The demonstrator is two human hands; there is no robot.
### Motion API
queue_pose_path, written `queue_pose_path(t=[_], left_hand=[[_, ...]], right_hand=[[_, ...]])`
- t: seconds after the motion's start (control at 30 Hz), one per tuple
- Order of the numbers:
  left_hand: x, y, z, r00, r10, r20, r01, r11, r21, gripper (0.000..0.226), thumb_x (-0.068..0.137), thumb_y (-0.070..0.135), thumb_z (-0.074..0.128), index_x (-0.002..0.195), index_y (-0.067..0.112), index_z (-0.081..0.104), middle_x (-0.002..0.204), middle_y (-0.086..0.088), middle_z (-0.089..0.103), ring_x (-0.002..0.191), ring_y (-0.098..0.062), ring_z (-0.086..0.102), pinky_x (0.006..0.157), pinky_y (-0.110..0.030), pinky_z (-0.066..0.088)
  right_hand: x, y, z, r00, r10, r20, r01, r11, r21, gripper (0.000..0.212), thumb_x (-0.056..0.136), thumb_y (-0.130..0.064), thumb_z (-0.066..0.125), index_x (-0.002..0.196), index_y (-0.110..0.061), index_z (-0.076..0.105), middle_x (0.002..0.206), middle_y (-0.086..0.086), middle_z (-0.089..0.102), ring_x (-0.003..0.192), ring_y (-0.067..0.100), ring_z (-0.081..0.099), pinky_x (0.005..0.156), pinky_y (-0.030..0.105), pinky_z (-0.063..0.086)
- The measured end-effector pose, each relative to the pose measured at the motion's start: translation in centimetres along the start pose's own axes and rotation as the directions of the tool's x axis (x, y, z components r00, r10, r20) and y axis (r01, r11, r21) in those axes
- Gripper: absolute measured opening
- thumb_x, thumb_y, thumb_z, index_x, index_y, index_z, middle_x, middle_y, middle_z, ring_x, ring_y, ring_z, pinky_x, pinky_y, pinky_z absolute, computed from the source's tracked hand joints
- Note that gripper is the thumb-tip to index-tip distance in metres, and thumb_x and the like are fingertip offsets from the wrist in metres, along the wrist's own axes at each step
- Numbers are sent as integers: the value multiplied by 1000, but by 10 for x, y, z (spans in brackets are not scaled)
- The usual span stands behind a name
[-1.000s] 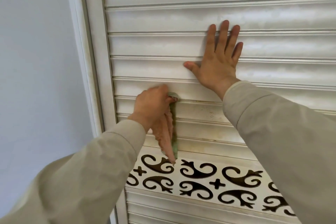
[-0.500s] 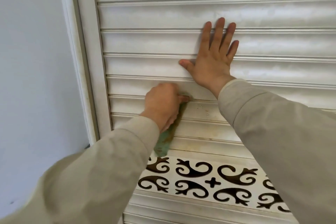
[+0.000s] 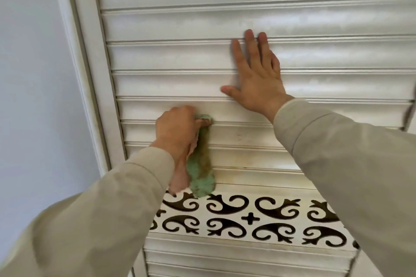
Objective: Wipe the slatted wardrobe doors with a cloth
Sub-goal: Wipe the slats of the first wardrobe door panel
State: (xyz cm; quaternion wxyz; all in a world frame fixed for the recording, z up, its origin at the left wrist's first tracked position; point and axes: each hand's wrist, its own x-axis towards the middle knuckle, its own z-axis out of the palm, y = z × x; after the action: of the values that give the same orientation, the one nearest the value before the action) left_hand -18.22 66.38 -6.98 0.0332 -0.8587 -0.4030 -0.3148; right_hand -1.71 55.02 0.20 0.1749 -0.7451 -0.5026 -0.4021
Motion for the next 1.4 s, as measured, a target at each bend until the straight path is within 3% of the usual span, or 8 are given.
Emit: queue_pose_path(t=[0.3,0.5,0.7,0.9,1.03,1.23,1.3,1.4], left_hand=[[-1,71,7,998,58,14,-58,998,16,46,89,66,55,98,22,65,97,-6,67,91,-30,63,69,-33,41],[-10,158,18,991,110,73,-109,994,-14,23,100,32,47,109,15,61,108,-7,68,102,-29,66,85,-37,49],[-16,169,17,997,52,54,-54,998,41,32,97,48,51,106,19,60,102,-4,67,93,-28,66,72,-34,45],[-19,166,18,999,-30,22,28,997,77,31,94,51,57,89,20,59,95,-4,66,89,-30,63,69,-35,45],[-22,175,16,998,-66,11,64,991,114,23,96,40,57,84,21,55,90,-4,64,85,-29,62,67,-35,46],[-28,182,20,991,-134,8,132,981,140,27,94,39,57,75,21,51,70,1,50,69,-25,53,60,-33,41],[-31,184,20,990,-138,5,135,977,164,25,94,37,58,77,20,54,70,1,50,69,-25,53,60,-33,43],[-32,188,17,990,-143,7,139,971,194,24,95,38,57,80,19,56,70,0,49,70,-26,53,61,-34,44]], right_hand=[[8,-2,10,999,-26,21,26,999,33,97,91,-59,50,157,-24,-12,160,8,-28,146,35,-28,117,48,-10],[10,17,-1,981,-164,106,142,971,190,76,100,-43,43,158,-28,-5,159,5,-33,144,29,-34,116,42,-14],[-5,51,-24,974,-225,-3,202,870,449,64,103,-28,46,157,-10,16,166,4,1,152,19,-5,121,28,2],[-70,133,-10,971,-19,-238,114,913,391,51,92,-23,56,137,2,51,151,21,41,142,38,34,119,46,25],[-102,197,-22,862,343,-374,-192,902,386,51,86,-26,59,129,0,54,141,22,46,132,40,41,111,48,32],[-124,256,-40,666,707,-237,-577,690,436,72,76,-41,64,137,-8,41,145,14,37,130,37,38,104,47,36],[-128,272,-43,580,814,-36,-637,480,602,83,79,-47,67,143,-6,33,142,13,39,126,36,42,102,44,40],[-133,290,-42,626,721,297,-573,167,802,69,86,-58,59,130,-8,41,106,1,58,92,21,59,79,31,44]])
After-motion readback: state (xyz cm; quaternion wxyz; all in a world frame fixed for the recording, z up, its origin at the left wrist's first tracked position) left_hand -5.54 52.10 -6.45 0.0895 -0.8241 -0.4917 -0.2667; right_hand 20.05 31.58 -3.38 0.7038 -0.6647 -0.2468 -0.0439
